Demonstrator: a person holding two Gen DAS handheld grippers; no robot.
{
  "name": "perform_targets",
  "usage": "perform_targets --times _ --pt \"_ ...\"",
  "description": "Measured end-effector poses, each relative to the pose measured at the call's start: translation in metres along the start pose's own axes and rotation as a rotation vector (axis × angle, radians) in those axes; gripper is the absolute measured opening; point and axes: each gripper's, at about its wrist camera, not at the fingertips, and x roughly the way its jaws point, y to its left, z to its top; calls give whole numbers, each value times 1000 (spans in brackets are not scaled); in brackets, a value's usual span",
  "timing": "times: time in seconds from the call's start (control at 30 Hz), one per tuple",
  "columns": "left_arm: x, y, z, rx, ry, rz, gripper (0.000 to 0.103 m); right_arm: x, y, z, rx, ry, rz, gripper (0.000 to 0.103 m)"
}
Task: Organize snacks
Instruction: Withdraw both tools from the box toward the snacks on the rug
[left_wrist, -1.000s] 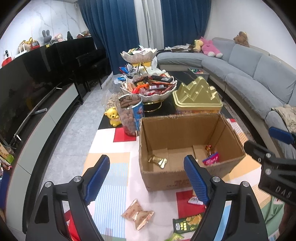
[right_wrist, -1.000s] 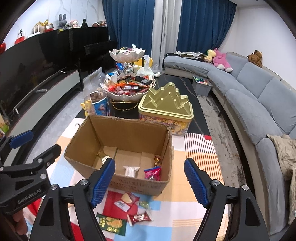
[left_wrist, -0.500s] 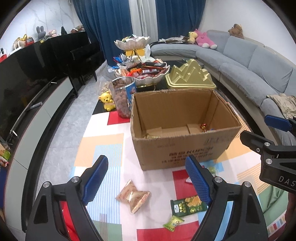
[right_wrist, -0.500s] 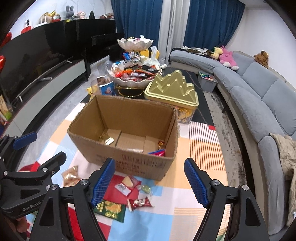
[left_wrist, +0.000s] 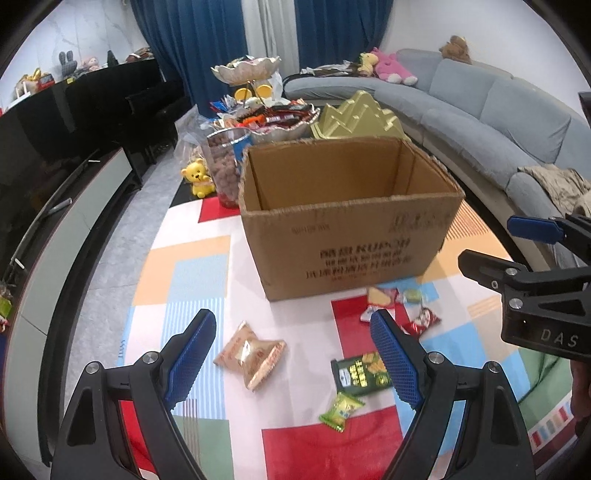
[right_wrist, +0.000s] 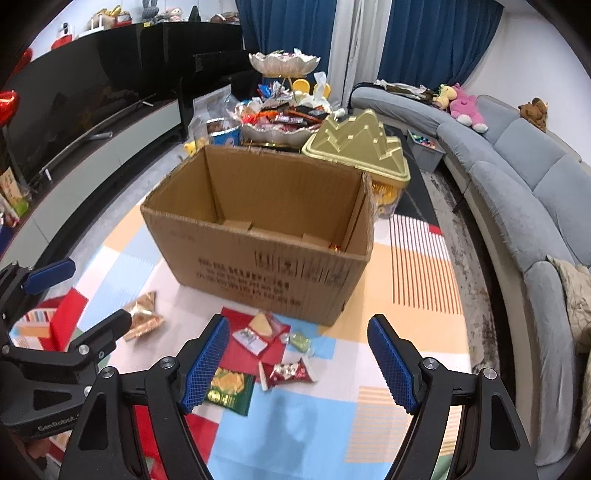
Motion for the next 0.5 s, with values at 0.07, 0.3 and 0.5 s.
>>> perform_targets --times 0.07,0.3,0.5 --pt "2 -2 -7 9 5 -3 86 4 1 -6 -1 11 3 78" --pt "10 -5 -29 15 35 -13 86 14 8 -25 -12 39 12 78" --pt "17 -8 -45 24 49 -34 86 23 10 -37 -19 65 25 78"
